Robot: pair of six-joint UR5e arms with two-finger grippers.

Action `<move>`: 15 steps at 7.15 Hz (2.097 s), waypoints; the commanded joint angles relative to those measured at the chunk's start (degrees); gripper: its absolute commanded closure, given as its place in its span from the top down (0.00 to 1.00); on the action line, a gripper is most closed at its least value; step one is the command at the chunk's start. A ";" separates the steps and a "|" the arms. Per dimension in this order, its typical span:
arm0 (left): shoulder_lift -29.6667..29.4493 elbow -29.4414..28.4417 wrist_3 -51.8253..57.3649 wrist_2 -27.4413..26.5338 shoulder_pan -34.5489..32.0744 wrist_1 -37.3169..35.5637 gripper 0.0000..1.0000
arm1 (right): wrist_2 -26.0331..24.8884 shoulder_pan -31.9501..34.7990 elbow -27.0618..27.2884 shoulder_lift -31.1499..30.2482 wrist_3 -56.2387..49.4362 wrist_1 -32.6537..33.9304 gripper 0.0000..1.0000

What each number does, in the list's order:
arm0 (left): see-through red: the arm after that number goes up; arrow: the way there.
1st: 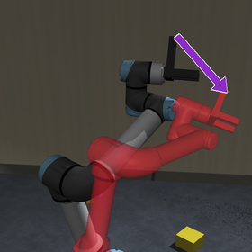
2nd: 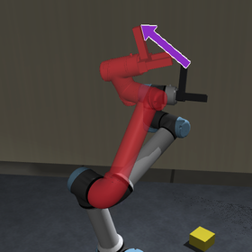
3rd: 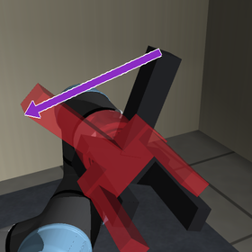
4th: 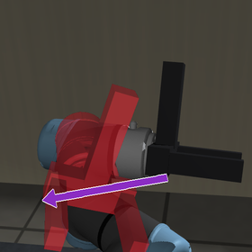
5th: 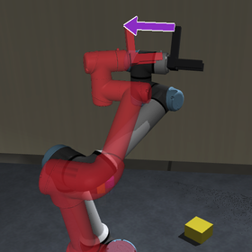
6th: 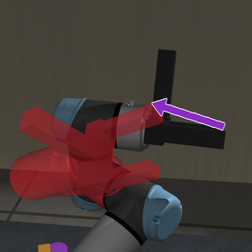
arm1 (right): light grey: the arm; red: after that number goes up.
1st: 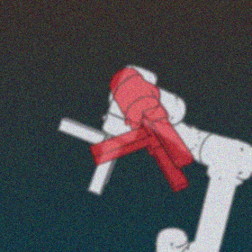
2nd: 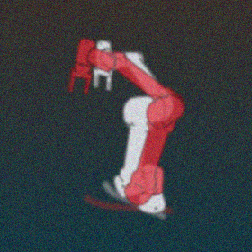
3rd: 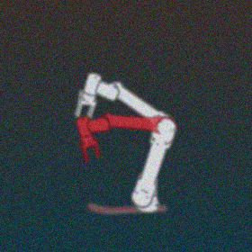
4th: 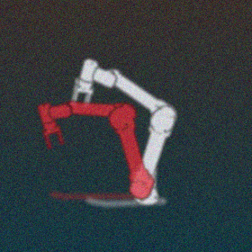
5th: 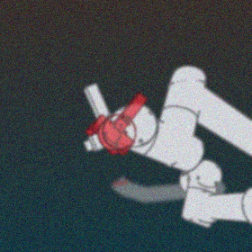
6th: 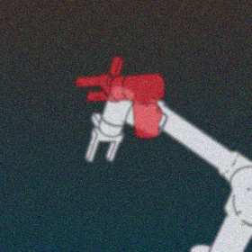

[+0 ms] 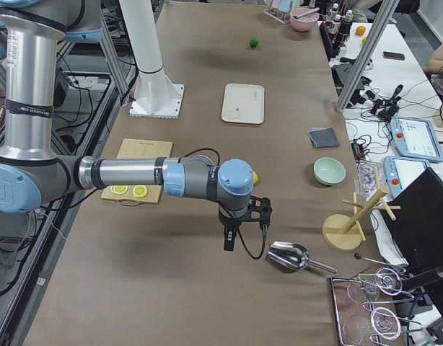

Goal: Place all lemons on tray

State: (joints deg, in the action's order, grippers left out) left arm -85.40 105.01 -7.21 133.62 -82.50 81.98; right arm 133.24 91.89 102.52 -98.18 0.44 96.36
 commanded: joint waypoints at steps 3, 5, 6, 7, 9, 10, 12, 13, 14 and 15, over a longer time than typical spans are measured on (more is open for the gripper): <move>-4.15 -3.56 -23.52 -0.21 13.75 13.88 0.98 | 0.61 -0.04 0.40 0.27 0.18 0.05 0.99; -7.48 -7.60 -26.52 -0.38 16.13 16.36 0.97 | 1.41 -0.30 0.32 2.72 4.56 -0.03 0.98; -9.33 -10.93 -26.71 -0.47 16.66 18.28 0.97 | 1.41 -1.53 0.06 3.95 4.66 -0.21 0.98; -11.53 -14.53 -29.76 -0.47 17.63 21.17 0.97 | 1.23 -3.97 -0.12 6.31 6.40 0.05 0.98; -14.78 -20.07 -34.08 -1.25 20.96 25.75 0.97 | 1.23 -8.99 -0.30 8.34 13.07 -0.56 0.99; -16.02 -21.67 -35.66 -2.57 22.11 26.90 0.97 | 1.32 -12.31 -1.34 10.53 13.18 -0.47 0.99; -15.68 -23.53 -35.68 -3.28 22.82 30.67 0.95 | 1.23 -15.58 -3.19 14.14 13.10 -0.47 0.99; -15.24 -23.62 -35.33 -3.28 22.91 31.74 0.89 | 1.14 -17.17 -4.42 16.16 13.18 -0.47 0.99; -15.24 -23.53 -35.15 -3.28 22.91 31.83 0.71 | 1.14 -18.75 -5.73 17.92 15.71 -0.56 0.99; -15.33 -23.27 -35.15 -3.28 22.91 31.75 0.33 | 1.14 -20.50 -6.62 19.24 16.60 -0.56 0.99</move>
State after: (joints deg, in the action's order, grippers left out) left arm -100.72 81.57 -42.46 130.37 -59.63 113.52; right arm 134.40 73.59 97.24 -80.93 15.47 95.83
